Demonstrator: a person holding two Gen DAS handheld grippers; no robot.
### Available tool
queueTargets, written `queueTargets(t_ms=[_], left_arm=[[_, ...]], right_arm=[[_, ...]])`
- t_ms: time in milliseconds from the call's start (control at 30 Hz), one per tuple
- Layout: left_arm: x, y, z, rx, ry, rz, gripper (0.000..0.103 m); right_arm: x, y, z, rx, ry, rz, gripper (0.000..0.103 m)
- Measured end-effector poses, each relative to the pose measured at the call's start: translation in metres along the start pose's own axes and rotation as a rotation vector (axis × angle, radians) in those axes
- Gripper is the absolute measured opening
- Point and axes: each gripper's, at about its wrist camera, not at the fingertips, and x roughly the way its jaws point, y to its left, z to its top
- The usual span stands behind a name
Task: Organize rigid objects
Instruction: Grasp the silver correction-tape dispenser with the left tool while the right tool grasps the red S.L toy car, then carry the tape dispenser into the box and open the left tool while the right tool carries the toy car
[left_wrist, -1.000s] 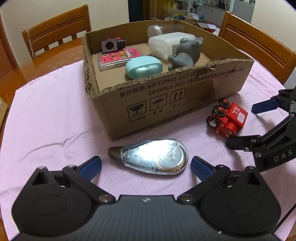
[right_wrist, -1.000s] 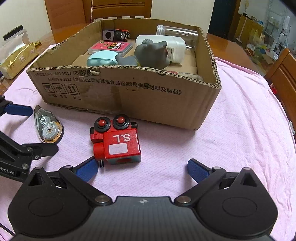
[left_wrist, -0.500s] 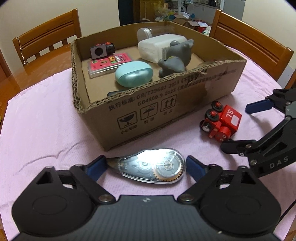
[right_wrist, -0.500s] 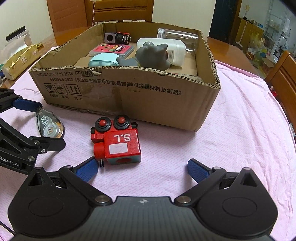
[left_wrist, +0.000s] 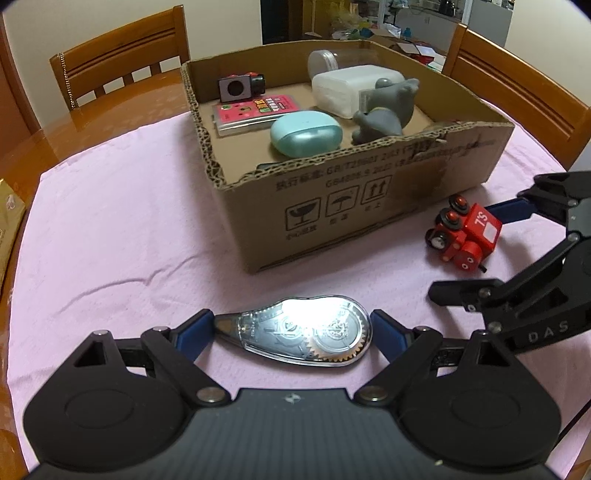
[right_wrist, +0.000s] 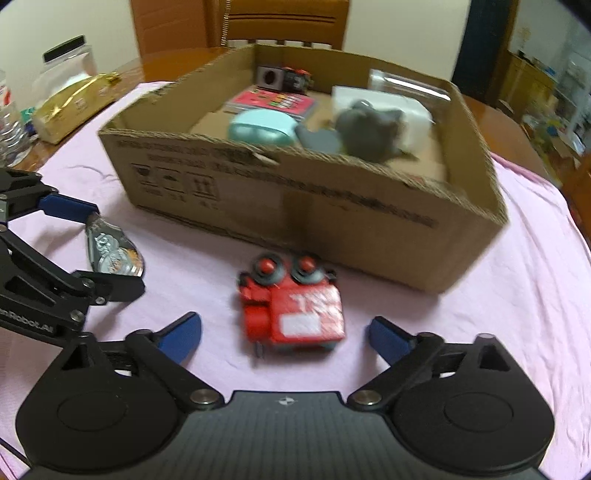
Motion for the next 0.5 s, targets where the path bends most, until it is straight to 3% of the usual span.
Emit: queueTargets(t_ms=[233,300,500], left_arm=[[-0.0001,0.0004,0.0002,0.002,0.002,-0.001,0.09],[0.0,0.0006,0.0004,0.003,0.003,-0.001,0.09],[0.0005,-0.0004,0.0016,0.002,0.011,0.003,0.09]], right_arm=[[-0.003,0.002,0.0083,-0.01,0.005,0.003,0.069],[-0.0039,0.0007,0.0102,-0.005,0.006,-0.004,0.057],[-0.0039,-0.0001,0.011,-0.009,0.011,-0.007,0.057]])
